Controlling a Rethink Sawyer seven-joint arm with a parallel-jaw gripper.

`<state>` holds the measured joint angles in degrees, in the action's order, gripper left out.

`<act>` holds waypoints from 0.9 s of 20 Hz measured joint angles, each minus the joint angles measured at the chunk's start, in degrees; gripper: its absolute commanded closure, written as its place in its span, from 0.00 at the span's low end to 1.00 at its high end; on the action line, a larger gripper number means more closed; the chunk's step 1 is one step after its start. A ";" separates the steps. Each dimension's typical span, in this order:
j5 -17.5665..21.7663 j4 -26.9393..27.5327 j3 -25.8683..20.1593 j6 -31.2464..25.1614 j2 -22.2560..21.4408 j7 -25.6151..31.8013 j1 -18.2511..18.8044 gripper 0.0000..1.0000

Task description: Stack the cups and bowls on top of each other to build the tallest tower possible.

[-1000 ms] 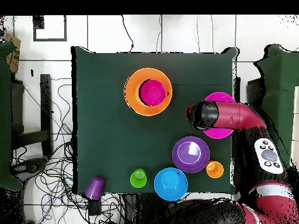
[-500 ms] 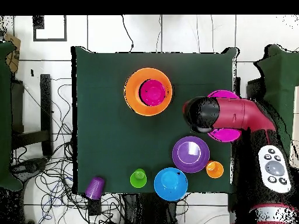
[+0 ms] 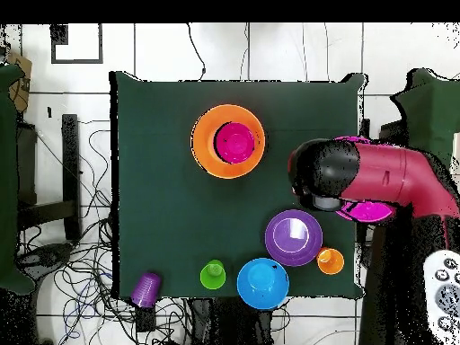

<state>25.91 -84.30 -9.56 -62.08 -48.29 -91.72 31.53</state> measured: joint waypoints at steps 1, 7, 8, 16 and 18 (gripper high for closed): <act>-0.61 -0.07 0.01 -0.53 -0.65 0.00 -0.05 1.00; -5.77 -0.24 0.02 -0.90 -3.58 0.00 -1.44 1.00; -6.65 -0.24 0.04 -0.90 -3.91 0.00 -2.21 1.00; -10.23 -0.17 1.30 -0.90 -3.16 -2.67 -8.16 1.00; -10.36 0.14 1.77 -0.93 -2.50 -4.04 -9.11 1.00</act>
<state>15.55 -84.16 -7.79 -63.00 -50.80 -95.76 22.42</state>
